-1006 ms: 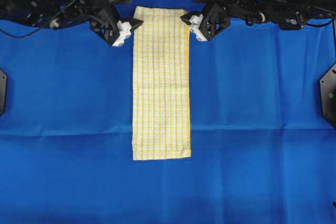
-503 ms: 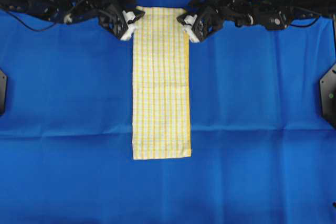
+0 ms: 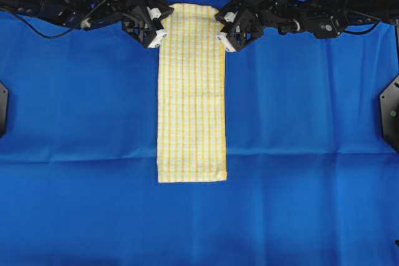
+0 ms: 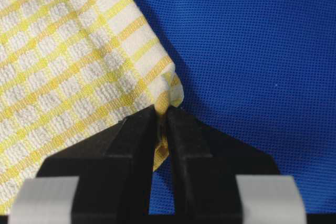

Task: Fold the yellow towel.
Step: 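Move both grippers to the far end of the strip and grasp its corners, then pull the far end toward the near end, folding the strip in half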

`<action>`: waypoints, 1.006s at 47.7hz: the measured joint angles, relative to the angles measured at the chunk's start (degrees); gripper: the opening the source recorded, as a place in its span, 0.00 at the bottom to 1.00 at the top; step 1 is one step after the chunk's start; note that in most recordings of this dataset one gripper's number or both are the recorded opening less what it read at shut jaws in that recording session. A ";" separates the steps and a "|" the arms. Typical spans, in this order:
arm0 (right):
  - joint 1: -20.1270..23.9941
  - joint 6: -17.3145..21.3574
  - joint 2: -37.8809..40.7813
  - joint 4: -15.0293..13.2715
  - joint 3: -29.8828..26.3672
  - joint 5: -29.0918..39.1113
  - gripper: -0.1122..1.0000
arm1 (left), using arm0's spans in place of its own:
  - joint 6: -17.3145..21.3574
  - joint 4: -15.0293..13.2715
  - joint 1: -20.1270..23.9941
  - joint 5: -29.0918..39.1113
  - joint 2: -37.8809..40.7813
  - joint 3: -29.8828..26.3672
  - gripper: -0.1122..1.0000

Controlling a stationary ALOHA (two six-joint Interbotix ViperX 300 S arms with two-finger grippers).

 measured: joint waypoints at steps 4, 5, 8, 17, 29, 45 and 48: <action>-0.09 -0.09 -0.53 0.00 0.00 0.00 0.18 | 0.97 0.09 0.09 0.97 -0.70 0.09 0.14; 0.00 -0.18 -0.88 0.00 0.09 0.00 0.18 | 1.32 0.00 0.09 1.14 -1.05 0.18 0.14; 0.00 -0.18 -1.76 0.00 0.18 0.00 0.18 | 2.37 0.09 0.26 1.93 -2.46 0.26 0.14; 0.00 -0.35 -5.01 0.00 1.05 0.00 0.18 | 3.43 0.09 0.44 4.57 -7.21 0.44 0.14; 0.09 -0.44 -6.06 0.00 1.67 0.00 0.18 | 3.43 0.09 -0.18 5.54 -8.09 0.88 0.14; 2.29 -0.44 -7.29 0.00 2.81 0.00 0.18 | 1.67 0.09 -4.31 5.71 -10.28 3.78 0.14; 3.34 -0.44 -8.35 0.00 3.60 0.09 0.18 | 1.23 0.09 -5.71 5.80 -11.60 4.83 0.14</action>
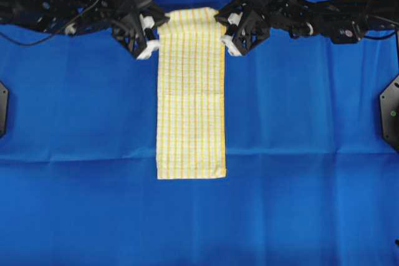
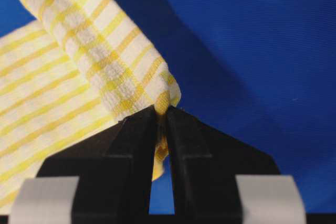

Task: Fold the yellow towel.
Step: 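Pull the far end toward the near end, folding the strip in half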

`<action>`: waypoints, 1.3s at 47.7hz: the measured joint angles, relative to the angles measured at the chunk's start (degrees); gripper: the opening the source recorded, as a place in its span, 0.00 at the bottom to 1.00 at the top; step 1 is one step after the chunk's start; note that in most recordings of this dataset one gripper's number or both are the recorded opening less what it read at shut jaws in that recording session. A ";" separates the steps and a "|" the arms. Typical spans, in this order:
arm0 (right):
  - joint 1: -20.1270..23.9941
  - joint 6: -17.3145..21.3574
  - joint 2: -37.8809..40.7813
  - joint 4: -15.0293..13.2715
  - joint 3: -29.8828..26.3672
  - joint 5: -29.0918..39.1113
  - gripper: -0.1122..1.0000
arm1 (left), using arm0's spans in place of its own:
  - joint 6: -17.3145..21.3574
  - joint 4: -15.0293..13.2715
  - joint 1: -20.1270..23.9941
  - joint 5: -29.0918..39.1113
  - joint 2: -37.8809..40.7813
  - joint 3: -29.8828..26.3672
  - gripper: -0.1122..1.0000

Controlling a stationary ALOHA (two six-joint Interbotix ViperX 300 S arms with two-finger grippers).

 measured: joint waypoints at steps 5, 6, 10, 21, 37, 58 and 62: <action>2.29 0.35 -1.85 0.00 1.49 -0.09 0.18 | -0.44 -0.09 -2.29 -0.09 -2.46 1.76 0.14; 2.81 0.44 -2.20 0.00 1.85 -0.09 0.18 | -0.53 -0.09 -2.64 -0.09 -2.81 2.02 0.14; 5.10 0.70 -3.43 0.09 3.08 -0.09 0.18 | -1.32 -0.09 -5.01 0.00 -4.57 3.43 0.14; 11.16 0.79 -5.45 2.37 5.54 -0.09 0.18 | -5.98 -0.18 -11.51 0.00 -7.12 6.50 0.14; 20.30 0.79 -6.33 7.03 7.47 -1.32 0.18 | -13.27 -0.18 -23.73 -0.09 -7.29 7.38 0.14; 29.09 0.79 -6.33 11.95 7.82 -3.87 0.18 | -16.79 -0.18 -32.34 0.00 -7.29 6.86 0.14; 29.62 0.79 -6.33 12.48 7.91 -3.96 0.18 | -16.79 -0.18 -32.87 -0.09 -7.29 6.68 0.14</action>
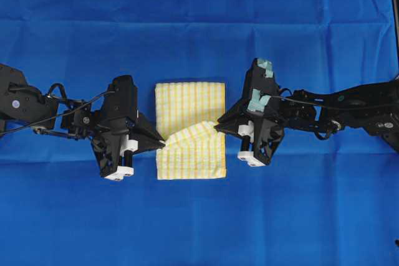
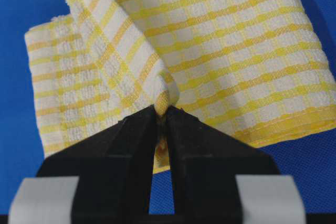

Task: Fold the yellow towel.
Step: 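Pull the far end toward the near end, folding the strip in half, then open both grippers and release the folded towel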

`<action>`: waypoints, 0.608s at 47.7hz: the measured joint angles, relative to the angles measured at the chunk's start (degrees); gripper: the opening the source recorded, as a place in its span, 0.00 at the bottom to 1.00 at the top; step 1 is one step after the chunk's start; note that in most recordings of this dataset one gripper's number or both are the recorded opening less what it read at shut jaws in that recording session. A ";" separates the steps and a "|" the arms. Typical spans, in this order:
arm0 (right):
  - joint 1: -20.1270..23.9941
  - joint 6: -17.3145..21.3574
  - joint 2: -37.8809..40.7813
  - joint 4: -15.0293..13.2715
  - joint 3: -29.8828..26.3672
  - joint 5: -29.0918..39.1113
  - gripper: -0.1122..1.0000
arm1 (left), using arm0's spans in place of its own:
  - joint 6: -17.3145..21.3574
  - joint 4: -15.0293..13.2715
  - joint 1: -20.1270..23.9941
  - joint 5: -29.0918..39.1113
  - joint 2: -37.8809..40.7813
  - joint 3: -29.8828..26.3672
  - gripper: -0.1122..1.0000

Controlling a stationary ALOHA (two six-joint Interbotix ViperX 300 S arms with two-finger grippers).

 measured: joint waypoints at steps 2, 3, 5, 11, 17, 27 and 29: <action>0.18 0.00 0.00 0.18 -0.09 0.00 0.18 | 0.00 0.09 -0.18 0.09 0.00 -0.18 0.14; 0.26 0.00 0.00 0.26 -0.09 -0.09 0.18 | 0.00 0.00 -0.35 0.00 0.00 -0.26 0.14; 0.44 0.00 0.00 0.35 0.00 -0.09 0.18 | 0.00 0.00 -0.53 0.00 0.09 -0.35 0.14; 1.32 0.00 0.00 0.62 -0.09 -0.09 0.18 | -0.09 0.00 -1.05 0.09 0.44 -1.14 0.14; 2.55 0.00 0.00 1.58 -0.09 -0.09 0.18 | -0.09 0.00 -2.20 0.09 0.88 -2.11 0.14; 4.48 0.00 0.00 2.64 -0.09 -0.18 0.18 | -0.09 0.00 -4.04 2.72 1.67 -3.69 0.14; 4.57 0.00 0.00 2.64 -0.09 -0.26 0.18 | -0.09 0.00 -4.04 3.34 1.85 -3.78 0.14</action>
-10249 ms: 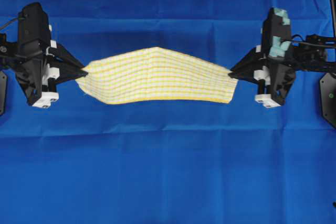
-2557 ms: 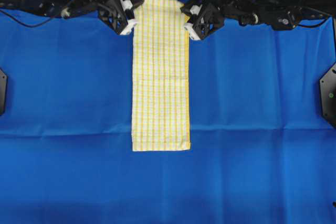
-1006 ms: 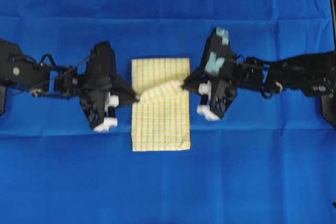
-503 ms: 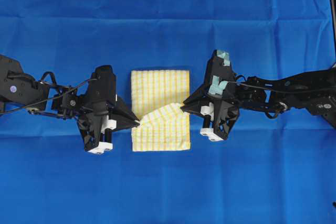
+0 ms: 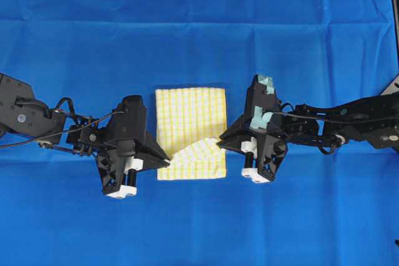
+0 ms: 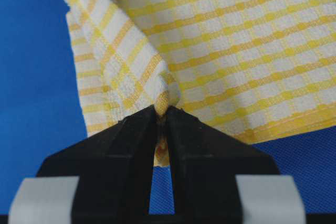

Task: Fold the yellow towel.
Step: 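Open both grippers and release the folded towel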

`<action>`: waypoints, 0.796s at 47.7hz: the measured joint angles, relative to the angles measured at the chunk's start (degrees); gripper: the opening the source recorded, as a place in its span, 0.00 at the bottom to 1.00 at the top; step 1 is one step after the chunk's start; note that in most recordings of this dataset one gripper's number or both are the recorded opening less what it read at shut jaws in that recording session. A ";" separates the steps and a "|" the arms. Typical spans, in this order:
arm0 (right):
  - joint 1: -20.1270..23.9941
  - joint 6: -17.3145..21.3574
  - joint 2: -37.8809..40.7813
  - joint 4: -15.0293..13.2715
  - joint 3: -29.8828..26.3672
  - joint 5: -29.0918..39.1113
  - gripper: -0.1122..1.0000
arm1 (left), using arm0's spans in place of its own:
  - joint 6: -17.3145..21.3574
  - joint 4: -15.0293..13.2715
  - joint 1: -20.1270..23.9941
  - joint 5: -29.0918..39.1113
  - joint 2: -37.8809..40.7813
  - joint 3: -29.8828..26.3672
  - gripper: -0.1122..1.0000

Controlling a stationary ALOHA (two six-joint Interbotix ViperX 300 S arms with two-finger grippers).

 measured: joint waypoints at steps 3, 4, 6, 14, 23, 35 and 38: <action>0.00 0.00 0.09 0.00 -0.09 -0.18 0.18 | 0.09 0.09 0.00 0.62 -0.09 -0.09 0.14; 0.00 0.00 0.09 0.09 -0.09 -0.26 0.18 | 0.09 0.00 0.00 0.79 -0.09 -0.09 0.14; 0.00 0.00 0.26 0.00 -0.09 -0.26 0.18 | 0.09 0.00 0.09 0.97 0.00 -0.09 0.14; 0.09 0.00 1.49 0.09 -0.18 -0.35 0.18 | 0.09 0.00 0.62 0.97 0.70 -0.09 0.14; 0.44 0.00 2.29 0.09 -0.62 -0.35 0.18 | 0.00 0.09 0.79 1.05 2.20 -0.18 0.14; 0.62 -0.97 2.11 0.00 -1.14 -0.44 0.70 | 0.35 0.00 0.79 2.02 0.62 -0.18 0.69; 0.88 -1.58 1.41 -0.62 -1.41 -0.35 0.79 | 0.70 0.00 0.97 3.16 -0.88 -0.18 0.71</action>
